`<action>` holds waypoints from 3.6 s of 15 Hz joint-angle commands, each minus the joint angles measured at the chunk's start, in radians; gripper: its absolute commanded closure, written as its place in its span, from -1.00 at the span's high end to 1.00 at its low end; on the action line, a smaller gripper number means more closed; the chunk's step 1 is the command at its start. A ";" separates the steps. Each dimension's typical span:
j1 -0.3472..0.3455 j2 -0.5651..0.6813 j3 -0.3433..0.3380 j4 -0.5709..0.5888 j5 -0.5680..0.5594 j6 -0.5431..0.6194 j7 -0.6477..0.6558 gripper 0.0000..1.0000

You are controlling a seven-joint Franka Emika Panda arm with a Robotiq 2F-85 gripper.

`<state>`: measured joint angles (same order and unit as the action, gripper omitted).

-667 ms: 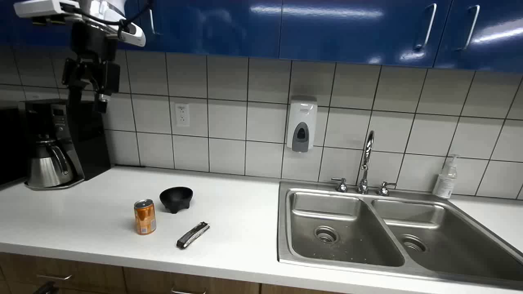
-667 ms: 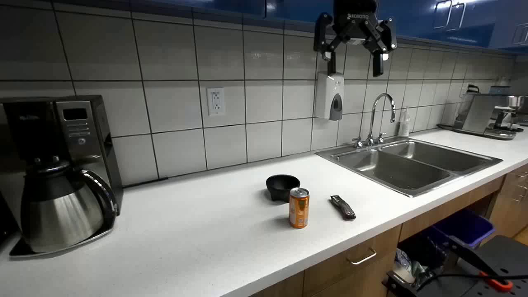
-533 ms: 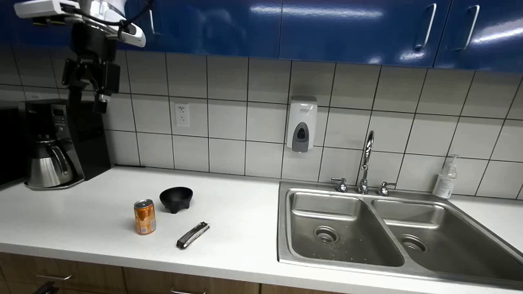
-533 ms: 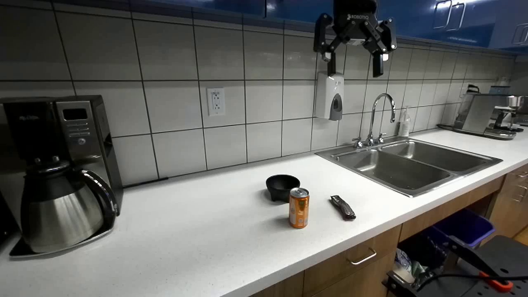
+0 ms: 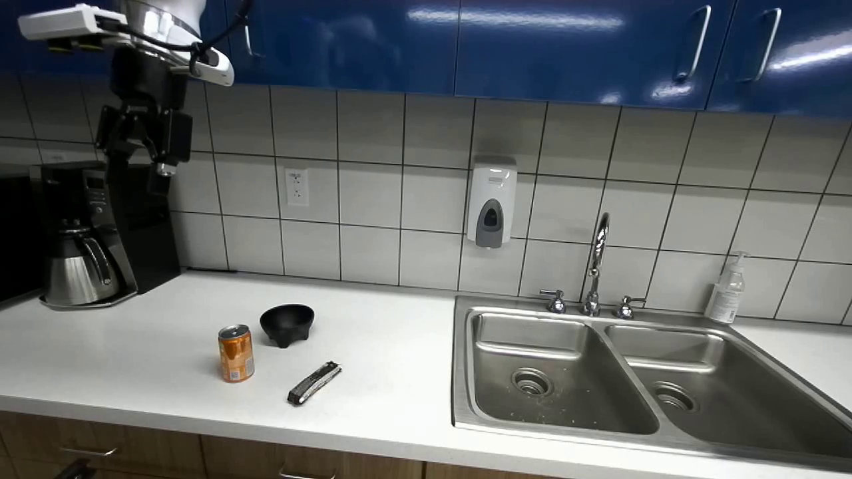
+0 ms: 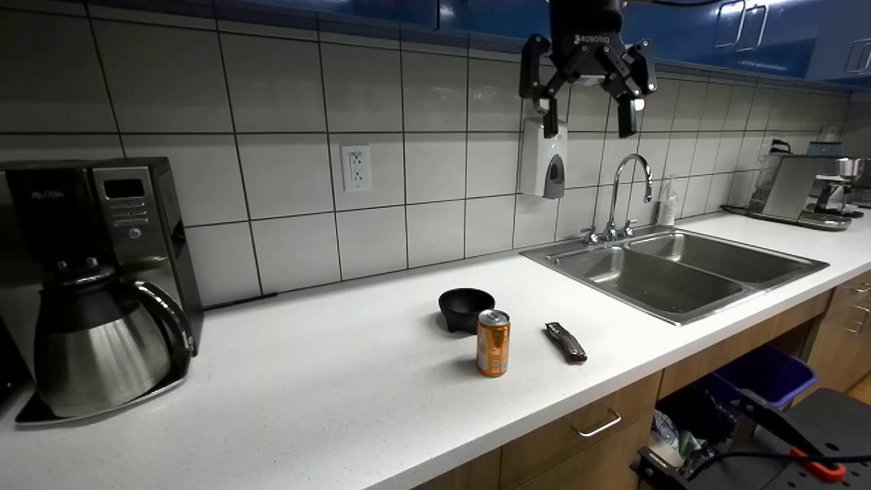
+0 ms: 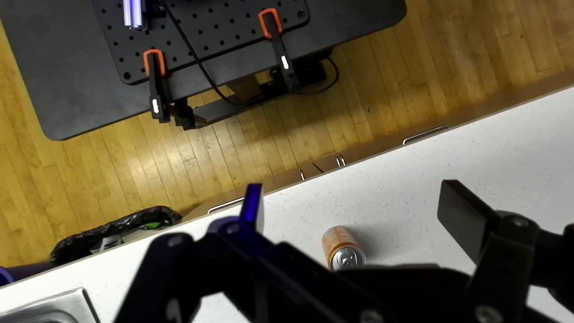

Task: Put the can in the bowl

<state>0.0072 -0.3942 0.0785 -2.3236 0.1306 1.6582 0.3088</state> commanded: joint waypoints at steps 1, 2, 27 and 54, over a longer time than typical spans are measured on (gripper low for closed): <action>0.015 -0.037 0.026 -0.083 -0.025 0.041 -0.010 1.00; 0.020 -0.040 0.033 -0.110 -0.031 0.062 -0.010 1.00; 0.075 0.647 -0.028 0.010 -0.176 0.759 0.058 1.00; 0.178 0.874 -0.116 0.154 -0.185 0.855 0.079 1.00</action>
<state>0.1644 0.4541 -0.0214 -2.1902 -0.0289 2.5012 0.3517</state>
